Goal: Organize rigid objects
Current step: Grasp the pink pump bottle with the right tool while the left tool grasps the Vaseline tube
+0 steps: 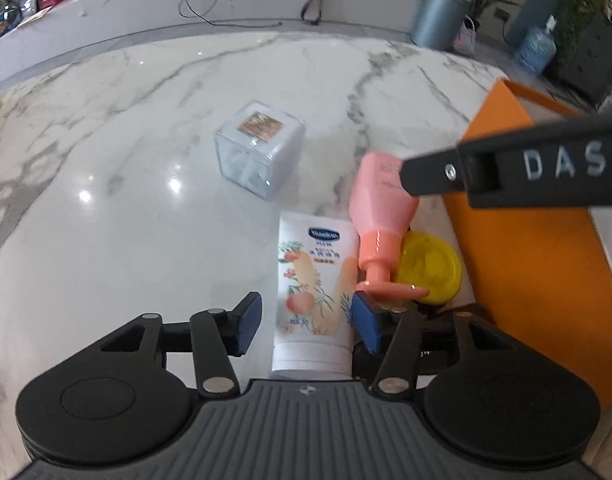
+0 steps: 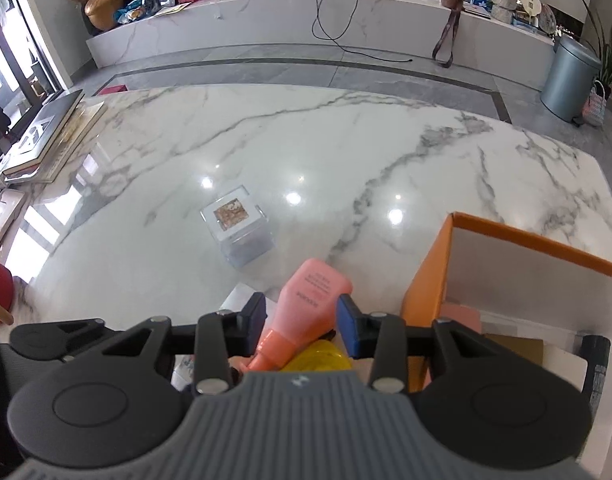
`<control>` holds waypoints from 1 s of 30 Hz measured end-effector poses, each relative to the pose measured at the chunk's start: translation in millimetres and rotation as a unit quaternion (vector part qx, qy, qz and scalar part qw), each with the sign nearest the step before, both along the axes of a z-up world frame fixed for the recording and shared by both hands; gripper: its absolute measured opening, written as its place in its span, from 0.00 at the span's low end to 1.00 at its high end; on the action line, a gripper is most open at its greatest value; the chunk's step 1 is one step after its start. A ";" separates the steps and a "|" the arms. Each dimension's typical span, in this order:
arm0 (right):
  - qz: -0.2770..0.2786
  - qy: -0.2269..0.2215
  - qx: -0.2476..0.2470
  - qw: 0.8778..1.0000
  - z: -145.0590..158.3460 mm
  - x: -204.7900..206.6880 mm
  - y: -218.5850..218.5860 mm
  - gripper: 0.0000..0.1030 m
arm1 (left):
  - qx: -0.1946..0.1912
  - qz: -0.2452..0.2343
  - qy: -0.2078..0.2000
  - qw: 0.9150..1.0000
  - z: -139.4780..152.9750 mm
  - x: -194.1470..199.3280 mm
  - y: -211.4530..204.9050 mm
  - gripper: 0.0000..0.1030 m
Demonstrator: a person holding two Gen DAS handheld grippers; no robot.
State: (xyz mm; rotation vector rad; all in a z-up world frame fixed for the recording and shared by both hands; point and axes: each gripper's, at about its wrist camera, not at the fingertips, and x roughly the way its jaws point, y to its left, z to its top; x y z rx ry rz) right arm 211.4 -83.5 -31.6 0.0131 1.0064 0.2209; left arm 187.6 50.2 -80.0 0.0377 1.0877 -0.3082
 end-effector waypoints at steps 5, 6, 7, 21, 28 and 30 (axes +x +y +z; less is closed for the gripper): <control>0.015 -0.005 -0.016 1.000 -1.1 -1.9 3.0 0.40 | 0.027 -0.011 -0.003 1.000 -9.2 -0.3 -7.7 0.62; 0.017 -0.006 -0.020 1.000 -1.7 -2.0 4.3 0.40 | 0.032 -0.012 -0.007 0.999 -9.9 -0.8 -9.0 0.62; 0.019 -0.007 -0.025 0.999 -2.1 -2.3 5.6 0.40 | 0.036 -0.013 -0.010 0.999 -10.8 -0.9 -9.8 0.62; 0.044 0.011 -0.068 0.997 -8.8 5.4 27.5 0.38 | 0.031 0.047 -0.014 0.998 -10.6 11.6 11.4 0.53; -0.008 0.052 -0.058 0.997 -22.1 20.3 34.0 0.39 | 0.041 0.059 -0.020 0.997 -10.7 13.9 15.7 0.53; -0.022 0.057 -0.065 0.996 -26.0 22.9 37.0 0.46 | 0.039 0.060 -0.022 0.997 -10.7 14.0 17.0 0.53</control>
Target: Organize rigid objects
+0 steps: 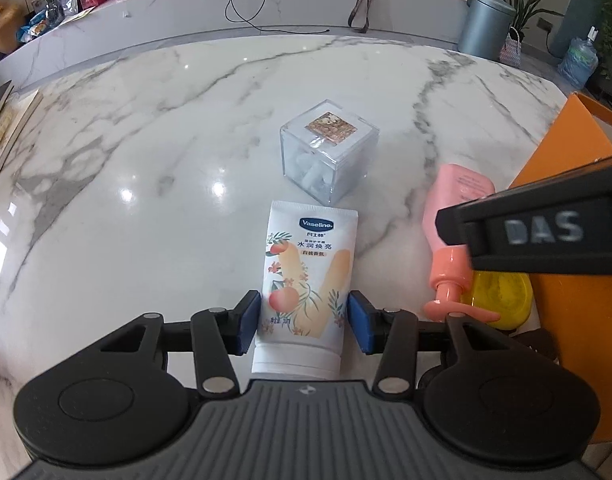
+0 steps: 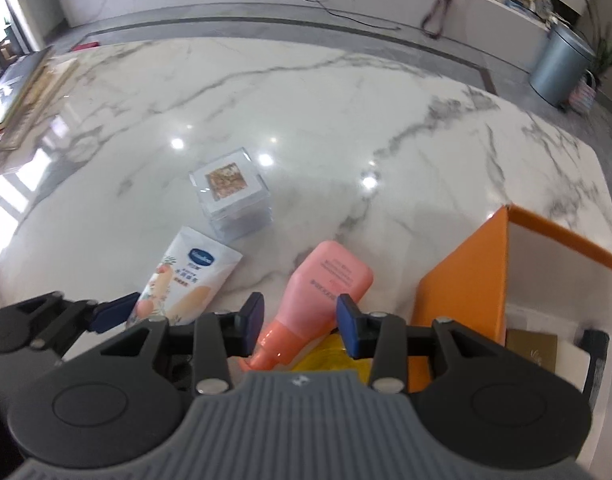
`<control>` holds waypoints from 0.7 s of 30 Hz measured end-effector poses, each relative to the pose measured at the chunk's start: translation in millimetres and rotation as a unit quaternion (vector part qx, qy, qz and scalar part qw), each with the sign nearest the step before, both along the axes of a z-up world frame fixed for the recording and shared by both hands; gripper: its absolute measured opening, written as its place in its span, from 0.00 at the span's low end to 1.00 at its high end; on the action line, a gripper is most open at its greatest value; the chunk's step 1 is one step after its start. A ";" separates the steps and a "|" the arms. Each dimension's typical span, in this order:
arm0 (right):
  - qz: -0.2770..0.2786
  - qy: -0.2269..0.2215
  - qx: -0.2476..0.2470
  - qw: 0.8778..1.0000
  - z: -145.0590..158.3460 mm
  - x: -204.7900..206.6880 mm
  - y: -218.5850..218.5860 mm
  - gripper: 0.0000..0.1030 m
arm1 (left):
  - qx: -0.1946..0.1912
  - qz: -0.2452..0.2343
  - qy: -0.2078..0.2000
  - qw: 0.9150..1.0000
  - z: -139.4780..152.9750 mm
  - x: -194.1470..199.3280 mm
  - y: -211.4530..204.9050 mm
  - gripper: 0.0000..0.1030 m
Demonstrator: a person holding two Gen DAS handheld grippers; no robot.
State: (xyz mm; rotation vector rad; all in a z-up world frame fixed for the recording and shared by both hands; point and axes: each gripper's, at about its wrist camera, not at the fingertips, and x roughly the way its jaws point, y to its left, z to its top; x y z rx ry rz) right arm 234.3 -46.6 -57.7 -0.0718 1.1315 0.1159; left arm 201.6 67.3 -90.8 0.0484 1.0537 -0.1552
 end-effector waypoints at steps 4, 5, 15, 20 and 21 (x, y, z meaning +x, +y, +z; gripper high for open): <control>-0.023 0.003 -0.010 1.000 -8.0 6.3 0.5 0.57 | -0.003 0.006 -0.006 1.000 -1.5 2.9 2.1 0.55; -0.026 0.007 -0.010 1.000 -10.7 8.5 -0.3 0.57 | -0.002 0.006 -0.009 1.000 -1.9 2.8 2.1 0.55; -0.029 0.026 0.006 0.999 -28.5 21.4 -3.9 0.57 | 0.011 -0.003 -0.036 0.999 -5.1 7.5 -2.3 0.60; -0.022 0.026 0.008 0.999 -33.9 22.2 -5.2 0.47 | 0.010 -0.004 -0.040 0.999 -6.0 9.0 -2.5 0.63; -0.019 0.028 0.011 0.999 -33.8 21.8 -5.3 0.46 | 0.010 -0.004 -0.040 0.999 -6.1 9.1 -2.7 0.61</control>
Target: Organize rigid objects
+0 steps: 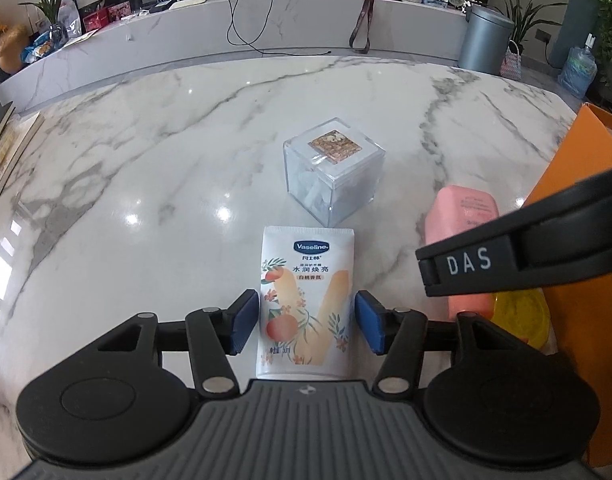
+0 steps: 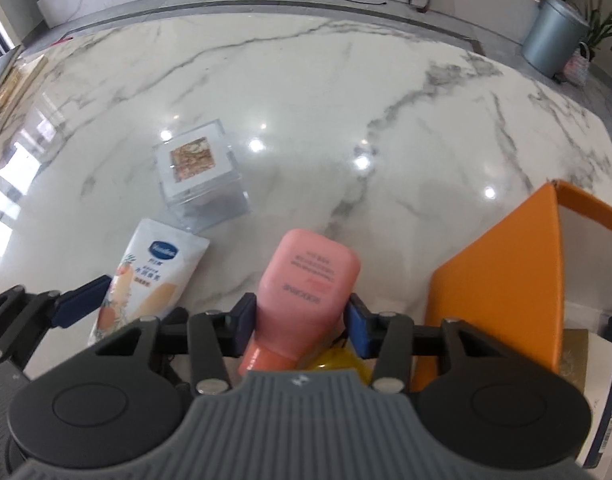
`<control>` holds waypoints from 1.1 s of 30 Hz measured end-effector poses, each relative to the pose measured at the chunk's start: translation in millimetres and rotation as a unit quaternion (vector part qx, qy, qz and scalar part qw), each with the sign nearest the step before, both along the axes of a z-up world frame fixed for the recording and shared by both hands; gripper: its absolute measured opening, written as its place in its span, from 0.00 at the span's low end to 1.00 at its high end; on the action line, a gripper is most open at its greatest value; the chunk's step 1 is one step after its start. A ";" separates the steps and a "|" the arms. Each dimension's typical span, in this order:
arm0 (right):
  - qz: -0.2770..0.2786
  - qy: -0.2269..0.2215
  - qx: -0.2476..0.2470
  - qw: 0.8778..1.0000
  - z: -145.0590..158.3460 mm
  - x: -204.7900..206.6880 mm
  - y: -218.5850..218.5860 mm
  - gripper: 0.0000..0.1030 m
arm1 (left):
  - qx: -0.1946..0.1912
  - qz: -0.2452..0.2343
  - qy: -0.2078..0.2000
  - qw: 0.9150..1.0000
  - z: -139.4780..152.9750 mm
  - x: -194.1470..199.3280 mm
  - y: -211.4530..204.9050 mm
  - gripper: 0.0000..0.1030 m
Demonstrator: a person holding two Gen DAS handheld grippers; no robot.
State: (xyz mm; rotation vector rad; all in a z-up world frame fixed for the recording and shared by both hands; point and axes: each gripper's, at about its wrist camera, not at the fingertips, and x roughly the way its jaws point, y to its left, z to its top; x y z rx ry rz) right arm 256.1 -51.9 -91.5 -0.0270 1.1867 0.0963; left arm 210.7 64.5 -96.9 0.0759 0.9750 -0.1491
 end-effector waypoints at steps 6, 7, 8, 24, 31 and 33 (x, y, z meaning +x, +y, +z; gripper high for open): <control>0.011 -0.005 0.005 1.000 4.9 -6.9 2.6 0.44 | -0.004 -0.009 0.000 1.000 0.6 -0.3 -0.6 0.55; 0.013 -0.007 0.004 1.000 6.6 -8.6 3.2 0.44 | -0.005 -0.008 0.000 1.000 0.7 -0.1 -0.2 0.54; 0.014 -0.010 0.004 1.000 8.9 -10.7 3.6 0.44 | -0.006 -0.008 0.002 1.000 0.9 0.0 0.1 0.54; 0.038 -0.023 0.022 0.999 30.4 -31.7 -1.7 0.44 | -0.057 0.016 0.034 0.998 8.6 -3.8 15.5 0.54; 0.048 -0.042 0.032 0.997 46.1 -43.0 -3.9 0.44 | -0.081 0.024 0.023 0.996 23.3 -17.3 21.0 0.53; 0.052 -0.049 0.036 0.997 52.1 -47.1 -5.8 0.44 | -0.086 0.025 0.024 0.996 27.1 -21.2 21.3 0.53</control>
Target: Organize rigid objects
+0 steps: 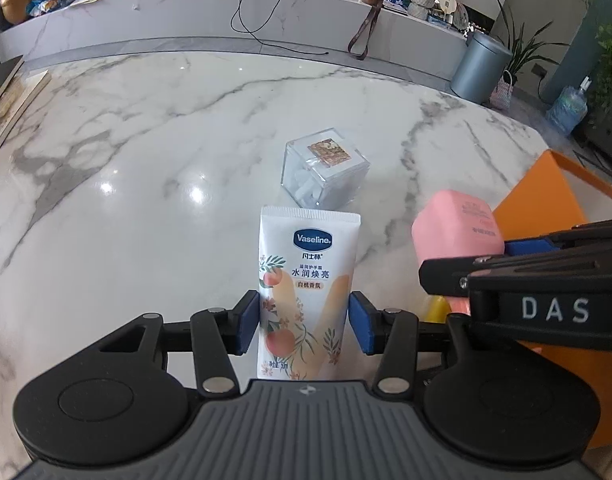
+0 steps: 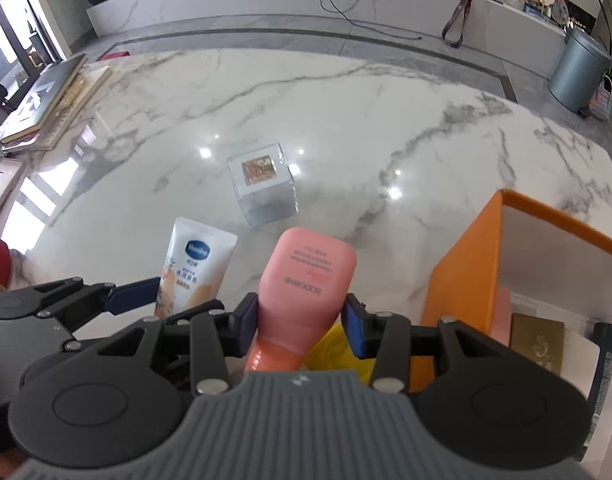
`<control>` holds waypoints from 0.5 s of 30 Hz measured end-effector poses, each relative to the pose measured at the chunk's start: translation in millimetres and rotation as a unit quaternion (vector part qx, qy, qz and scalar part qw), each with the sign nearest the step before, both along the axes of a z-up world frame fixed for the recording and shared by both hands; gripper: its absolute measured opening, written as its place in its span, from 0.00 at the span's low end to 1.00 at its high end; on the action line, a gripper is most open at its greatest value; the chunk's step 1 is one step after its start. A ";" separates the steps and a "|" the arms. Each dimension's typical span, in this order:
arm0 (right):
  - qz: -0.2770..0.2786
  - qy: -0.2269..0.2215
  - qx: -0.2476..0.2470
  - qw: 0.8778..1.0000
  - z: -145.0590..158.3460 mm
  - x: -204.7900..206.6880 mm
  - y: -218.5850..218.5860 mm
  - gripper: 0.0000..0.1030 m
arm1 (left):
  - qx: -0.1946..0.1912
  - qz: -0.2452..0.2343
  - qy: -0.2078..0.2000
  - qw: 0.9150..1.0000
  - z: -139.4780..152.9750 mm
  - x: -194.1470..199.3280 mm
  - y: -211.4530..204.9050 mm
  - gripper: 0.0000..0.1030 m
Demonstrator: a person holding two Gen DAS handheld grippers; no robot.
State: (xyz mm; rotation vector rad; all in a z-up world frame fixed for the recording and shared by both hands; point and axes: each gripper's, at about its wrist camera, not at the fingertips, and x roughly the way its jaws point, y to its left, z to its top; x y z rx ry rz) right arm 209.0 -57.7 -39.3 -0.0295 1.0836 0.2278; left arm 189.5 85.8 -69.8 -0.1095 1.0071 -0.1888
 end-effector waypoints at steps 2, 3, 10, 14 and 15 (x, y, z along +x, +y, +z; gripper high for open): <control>0.002 -0.008 0.005 1.000 7.0 -5.3 -3.1 0.44 | -0.003 0.005 -0.002 1.000 4.4 -3.7 0.7 0.53; 0.003 -0.013 0.008 1.000 10.5 -8.0 -4.4 0.44 | -0.007 0.005 -0.003 1.000 6.7 -6.3 1.6 0.53; 0.012 -0.037 0.017 0.999 26.5 -22.7 -12.1 0.44 | -0.014 -0.005 -0.024 1.000 27.2 -21.4 -3.9 0.51; 0.018 -0.049 0.026 0.998 34.5 -30.6 -18.0 0.44 | -0.017 -0.009 -0.031 0.999 36.4 -25.8 -5.5 0.06; 0.019 -0.052 0.026 0.998 36.9 -32.5 -19.4 0.44 | -0.022 -0.011 -0.033 0.999 39.5 -27.3 -5.6 0.06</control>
